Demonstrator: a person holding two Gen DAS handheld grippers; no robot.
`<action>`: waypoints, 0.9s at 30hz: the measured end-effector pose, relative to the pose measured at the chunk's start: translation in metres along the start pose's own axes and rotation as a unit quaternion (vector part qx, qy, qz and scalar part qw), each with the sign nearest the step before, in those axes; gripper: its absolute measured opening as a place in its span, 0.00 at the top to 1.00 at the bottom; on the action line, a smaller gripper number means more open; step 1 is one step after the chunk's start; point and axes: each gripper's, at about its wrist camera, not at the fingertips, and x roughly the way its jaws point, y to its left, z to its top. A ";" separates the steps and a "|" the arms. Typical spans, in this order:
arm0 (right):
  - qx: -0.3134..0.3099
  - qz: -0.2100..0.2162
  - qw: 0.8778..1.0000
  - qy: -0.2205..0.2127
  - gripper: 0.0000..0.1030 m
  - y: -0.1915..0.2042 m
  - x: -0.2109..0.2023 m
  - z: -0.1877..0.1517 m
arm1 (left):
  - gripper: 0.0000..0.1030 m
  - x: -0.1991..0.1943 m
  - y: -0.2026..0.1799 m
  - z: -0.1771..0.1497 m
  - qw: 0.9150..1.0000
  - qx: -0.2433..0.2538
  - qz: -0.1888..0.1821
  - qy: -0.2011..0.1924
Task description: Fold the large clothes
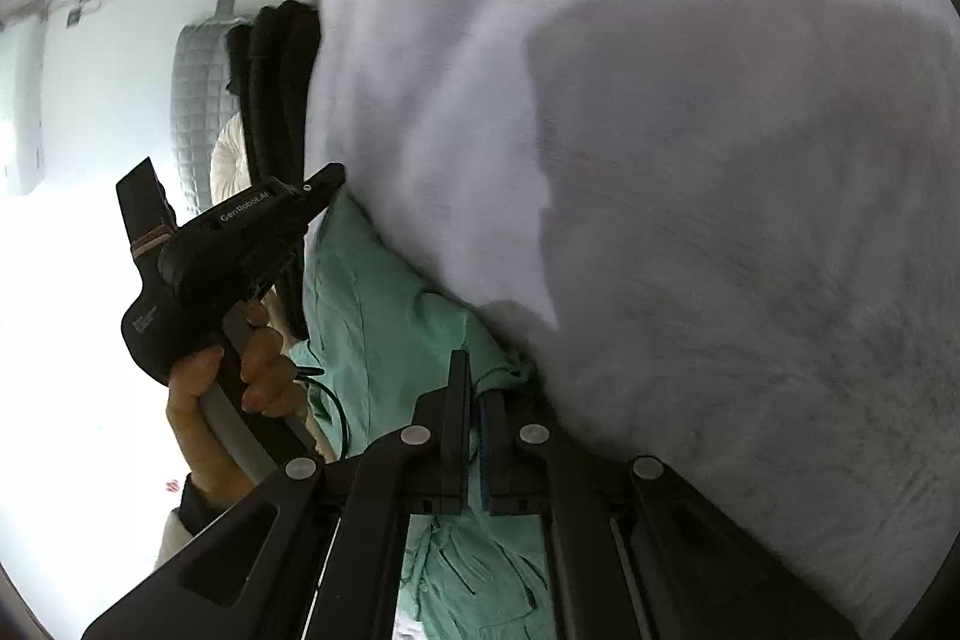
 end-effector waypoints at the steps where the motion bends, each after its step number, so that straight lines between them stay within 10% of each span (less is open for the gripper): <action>1: 0.000 0.001 1.000 0.000 0.98 -0.001 -0.001 0.000 | 0.94 -0.003 0.002 0.001 1.000 0.000 0.004 -0.004; 9: -0.033 0.001 0.999 0.034 0.94 0.014 -0.023 -0.007 | 0.93 -0.062 0.062 -0.015 0.999 -0.033 0.011 -0.023; 16: -0.129 -0.024 0.987 0.090 0.94 0.040 -0.035 -0.030 | 0.93 -0.121 0.139 -0.112 0.993 -0.115 0.029 -0.008; 27: -0.190 -0.032 0.939 0.286 0.93 0.094 0.107 -0.139 | 0.93 -0.156 0.204 -0.275 0.959 -0.260 0.101 0.044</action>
